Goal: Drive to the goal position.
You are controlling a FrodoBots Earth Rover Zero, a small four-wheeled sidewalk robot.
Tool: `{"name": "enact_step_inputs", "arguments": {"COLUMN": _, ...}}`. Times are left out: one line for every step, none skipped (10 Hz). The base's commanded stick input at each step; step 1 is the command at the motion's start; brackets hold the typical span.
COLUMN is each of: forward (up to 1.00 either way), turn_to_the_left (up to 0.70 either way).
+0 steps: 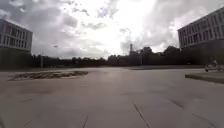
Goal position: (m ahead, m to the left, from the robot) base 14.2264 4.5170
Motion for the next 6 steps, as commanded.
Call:
{"name": "enact_step_inputs", "arguments": {"forward": 0.7, "turn_to_the_left": 0.0}}
{"name": "enact_step_inputs", "arguments": {"forward": 0.7, "turn_to_the_left": 0.0}}
{"name": "enact_step_inputs", "arguments": {"forward": 0.7, "turn_to_the_left": 0.0}}
{"name": "enact_step_inputs", "arguments": {"forward": 0.7, "turn_to_the_left": 0.0}}
{"name": "enact_step_inputs", "arguments": {"forward": 0.7, "turn_to_the_left": 0.0}}
{"name": "enact_step_inputs", "arguments": {"forward": 0.7, "turn_to_the_left": 0.0}}
